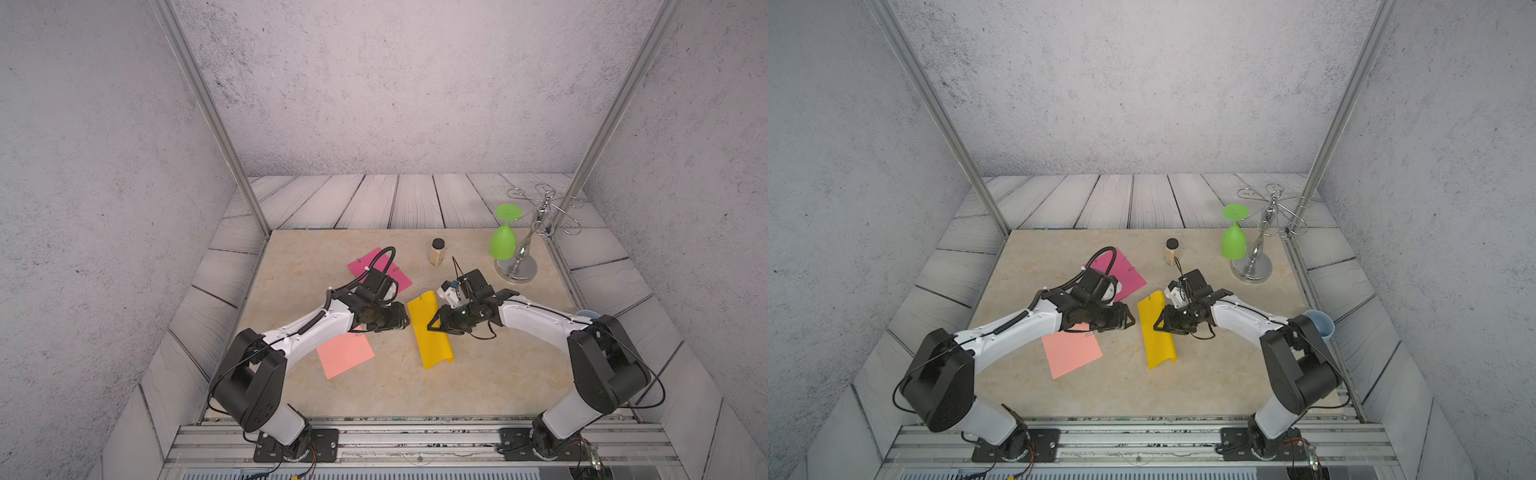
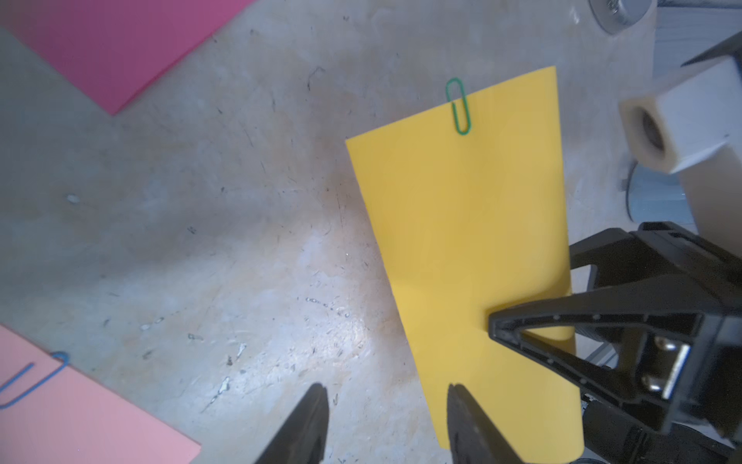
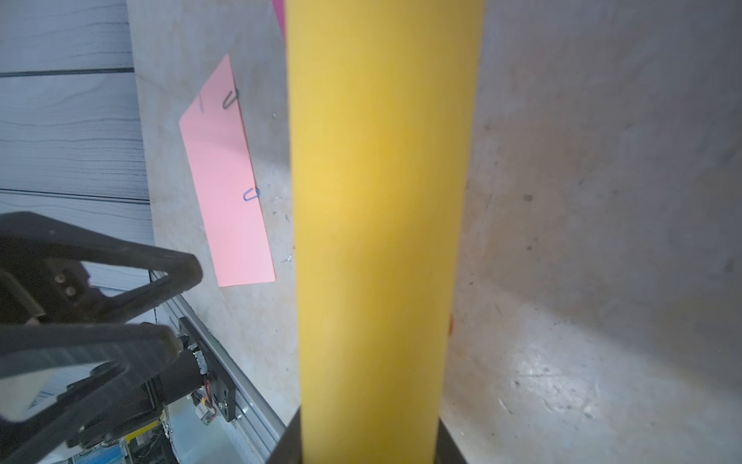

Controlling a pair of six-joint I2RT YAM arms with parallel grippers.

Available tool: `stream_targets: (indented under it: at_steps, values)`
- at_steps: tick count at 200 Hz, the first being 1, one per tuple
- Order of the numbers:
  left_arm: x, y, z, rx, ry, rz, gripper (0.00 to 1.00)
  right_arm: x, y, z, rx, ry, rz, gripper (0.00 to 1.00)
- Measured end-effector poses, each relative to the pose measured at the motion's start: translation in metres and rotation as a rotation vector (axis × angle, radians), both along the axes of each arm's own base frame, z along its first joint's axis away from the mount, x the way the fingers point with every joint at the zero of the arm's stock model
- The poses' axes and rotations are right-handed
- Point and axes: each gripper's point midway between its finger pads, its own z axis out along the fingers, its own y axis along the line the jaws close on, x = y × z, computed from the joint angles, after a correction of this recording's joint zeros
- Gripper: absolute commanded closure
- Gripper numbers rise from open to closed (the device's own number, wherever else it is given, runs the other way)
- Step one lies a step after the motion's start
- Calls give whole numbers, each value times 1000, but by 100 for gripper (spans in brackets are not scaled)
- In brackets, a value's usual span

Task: Unclip the paperclips from the documents
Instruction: Pick up the document from the center of the board.

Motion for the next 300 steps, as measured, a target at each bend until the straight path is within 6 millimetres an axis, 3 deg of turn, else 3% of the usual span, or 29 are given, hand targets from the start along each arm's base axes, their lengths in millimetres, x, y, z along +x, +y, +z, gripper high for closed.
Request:
stream_targets:
  at_steps: [45,93,151,255,300]
  values:
    - [8,5,21,-134,-56,-1,45,-3,-7,43,78,-52,-9,62]
    - [12,-5,45,-285,-124,-44,45,-8,-4,79,196,-97,-9,62]
    - [16,-20,73,-428,-175,-103,47,-16,2,82,290,-74,-15,62]
    - [20,-30,80,-498,-169,-118,48,-18,16,101,394,-97,18,62]
    - [20,-37,93,-563,-177,-139,55,-28,22,97,396,-88,49,62]
